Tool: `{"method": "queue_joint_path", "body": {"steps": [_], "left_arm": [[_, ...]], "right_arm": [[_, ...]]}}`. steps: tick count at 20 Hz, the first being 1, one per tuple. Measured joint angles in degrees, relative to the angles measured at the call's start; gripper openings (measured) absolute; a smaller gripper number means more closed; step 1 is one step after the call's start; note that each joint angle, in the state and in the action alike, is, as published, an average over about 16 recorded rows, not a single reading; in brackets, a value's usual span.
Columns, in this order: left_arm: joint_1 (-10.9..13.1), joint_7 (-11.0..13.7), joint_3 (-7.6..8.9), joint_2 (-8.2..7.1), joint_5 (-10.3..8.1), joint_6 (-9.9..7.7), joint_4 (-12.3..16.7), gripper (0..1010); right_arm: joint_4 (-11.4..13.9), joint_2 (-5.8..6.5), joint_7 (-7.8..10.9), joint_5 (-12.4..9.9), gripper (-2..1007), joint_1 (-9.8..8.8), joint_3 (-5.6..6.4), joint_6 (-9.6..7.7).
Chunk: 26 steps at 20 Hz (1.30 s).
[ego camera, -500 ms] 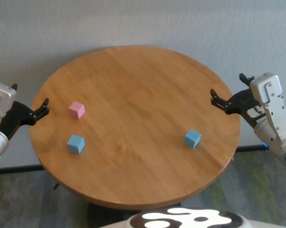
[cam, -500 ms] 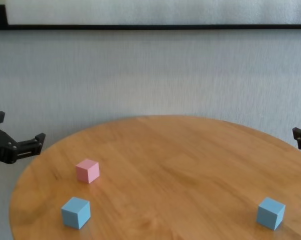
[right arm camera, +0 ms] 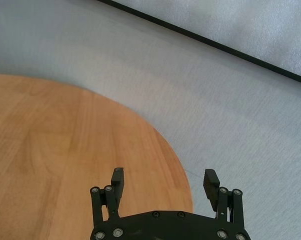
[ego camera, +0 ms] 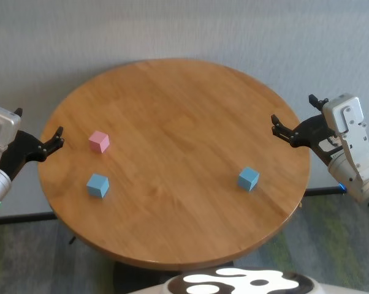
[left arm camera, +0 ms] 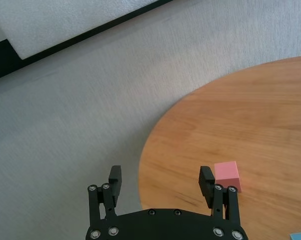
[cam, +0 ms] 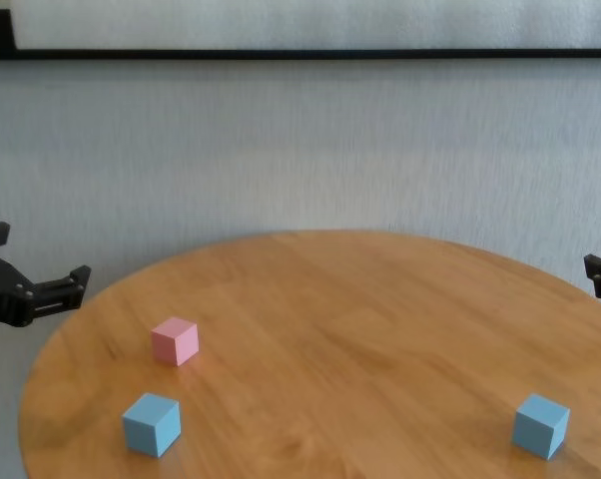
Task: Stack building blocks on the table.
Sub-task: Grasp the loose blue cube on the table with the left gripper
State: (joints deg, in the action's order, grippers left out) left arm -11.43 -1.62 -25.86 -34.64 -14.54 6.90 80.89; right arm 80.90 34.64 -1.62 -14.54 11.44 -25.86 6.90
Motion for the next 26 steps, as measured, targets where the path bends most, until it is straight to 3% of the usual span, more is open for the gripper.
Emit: {"method": "queue_joint_path", "body": {"steps": [26], "left_arm": [[0.1, 0.1, 0.19, 0.14, 0.16, -0.01, 0.0, 1003]], "right_arm": [[0.0, 0.00, 0.00, 0.0, 1005, 0.00, 0.00, 0.00]]}}
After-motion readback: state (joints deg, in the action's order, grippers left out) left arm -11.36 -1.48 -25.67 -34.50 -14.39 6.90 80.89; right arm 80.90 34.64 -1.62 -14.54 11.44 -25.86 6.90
